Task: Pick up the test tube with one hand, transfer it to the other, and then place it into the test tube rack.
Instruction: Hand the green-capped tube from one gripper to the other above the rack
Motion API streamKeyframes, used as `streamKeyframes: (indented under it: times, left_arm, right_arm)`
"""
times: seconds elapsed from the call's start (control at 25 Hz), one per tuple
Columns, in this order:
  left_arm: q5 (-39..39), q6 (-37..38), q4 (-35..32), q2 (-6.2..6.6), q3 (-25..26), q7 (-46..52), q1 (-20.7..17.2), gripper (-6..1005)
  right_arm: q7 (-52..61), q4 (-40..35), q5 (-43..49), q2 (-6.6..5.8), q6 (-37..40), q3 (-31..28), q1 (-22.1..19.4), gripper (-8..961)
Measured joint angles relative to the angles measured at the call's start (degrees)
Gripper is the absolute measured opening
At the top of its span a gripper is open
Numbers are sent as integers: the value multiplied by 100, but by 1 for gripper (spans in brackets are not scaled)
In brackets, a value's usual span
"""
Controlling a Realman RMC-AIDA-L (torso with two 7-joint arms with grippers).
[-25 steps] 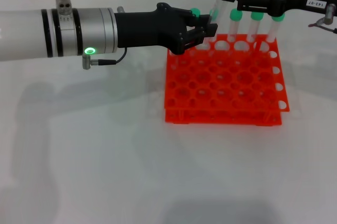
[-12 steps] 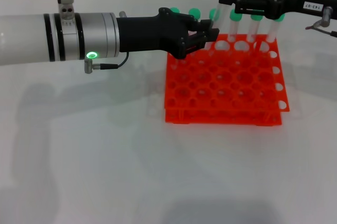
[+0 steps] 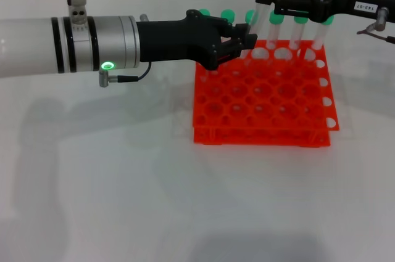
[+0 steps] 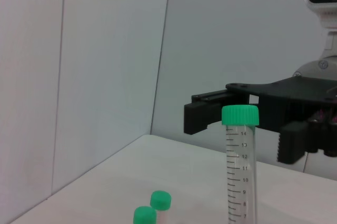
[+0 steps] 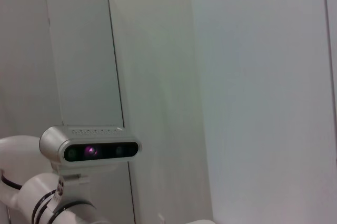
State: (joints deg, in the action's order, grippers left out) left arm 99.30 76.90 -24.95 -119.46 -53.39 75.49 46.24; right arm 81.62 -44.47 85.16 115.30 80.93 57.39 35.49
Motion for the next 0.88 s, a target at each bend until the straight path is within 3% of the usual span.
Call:
streamKeyframes:
  times: [0.28, 0.88]
  left_arm:
    - [0, 0, -2, 2, 5, 0, -23, 194]
    - [-1, 4, -4, 2, 6, 1, -8, 183]
  right_arm:
    - [12, 1, 0, 0, 1, 0, 20, 701]
    - [15, 161, 1, 1, -19, 2, 102, 380]
